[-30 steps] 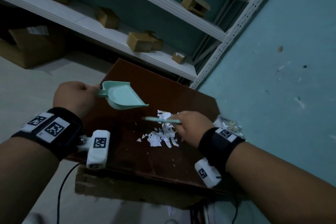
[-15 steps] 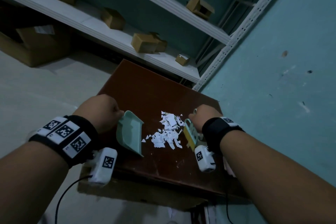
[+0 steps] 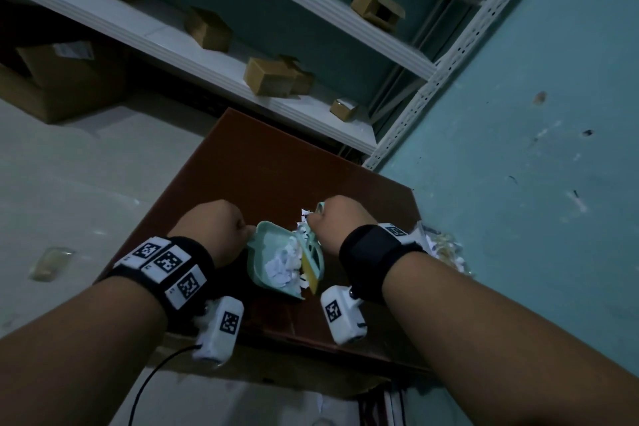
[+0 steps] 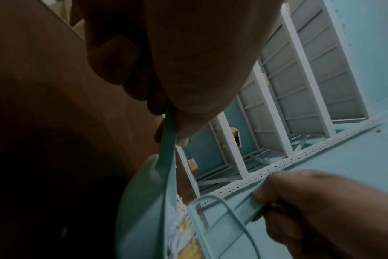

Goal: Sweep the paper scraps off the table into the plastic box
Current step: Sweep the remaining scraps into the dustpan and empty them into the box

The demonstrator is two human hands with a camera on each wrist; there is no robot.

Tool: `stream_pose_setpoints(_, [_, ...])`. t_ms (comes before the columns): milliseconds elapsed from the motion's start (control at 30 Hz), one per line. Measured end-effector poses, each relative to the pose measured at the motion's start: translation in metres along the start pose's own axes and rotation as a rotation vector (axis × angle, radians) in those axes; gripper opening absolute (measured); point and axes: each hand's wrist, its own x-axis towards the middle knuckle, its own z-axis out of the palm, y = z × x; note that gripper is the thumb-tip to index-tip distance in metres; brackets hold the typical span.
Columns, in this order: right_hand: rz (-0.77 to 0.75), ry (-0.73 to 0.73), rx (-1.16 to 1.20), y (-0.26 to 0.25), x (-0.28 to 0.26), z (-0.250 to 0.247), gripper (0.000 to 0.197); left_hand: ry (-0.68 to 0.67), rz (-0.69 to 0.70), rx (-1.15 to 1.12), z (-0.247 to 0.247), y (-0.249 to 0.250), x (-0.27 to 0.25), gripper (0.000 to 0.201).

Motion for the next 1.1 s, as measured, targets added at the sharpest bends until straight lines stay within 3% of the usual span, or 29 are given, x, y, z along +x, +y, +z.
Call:
stream_pose_setpoints(233, [-0.048, 0.072, 0.058, -0.002, -0.006, -0.023, 0.046, -0.067, -0.045, -0.178, 0.014, -0.014, 0.013, 0.037])
stream_pose_setpoints(333, [-0.020, 0.136, 0.058, 0.012, -0.002, -0.035, 0.043, -0.017, -0.066, -0.231, 0.005, -0.023, 0.017, 0.036])
stream_pose_setpoints(467, [0.051, 0.189, -0.112, 0.038, 0.013, -0.048, 0.033, 0.084, -0.103, -0.176, -0.010, -0.035, 0.018, 0.036])
stream_pose_setpoints(633, [0.112, 0.182, -0.195, 0.052, 0.038, -0.051, 0.035, 0.124, -0.139, -0.123, -0.012, -0.046, 0.019, 0.038])
stream_pose_setpoints(867, [0.138, 0.071, -0.160, 0.034, 0.067, -0.022, 0.034, 0.117, -0.141, -0.104, -0.006, -0.033, 0.027, 0.036])
stream_pose_setpoints(1100, [-0.040, 0.016, -0.141, 0.003, 0.057, -0.005, 0.032, 0.082, -0.139, -0.120, 0.013, -0.016, 0.040, 0.036])
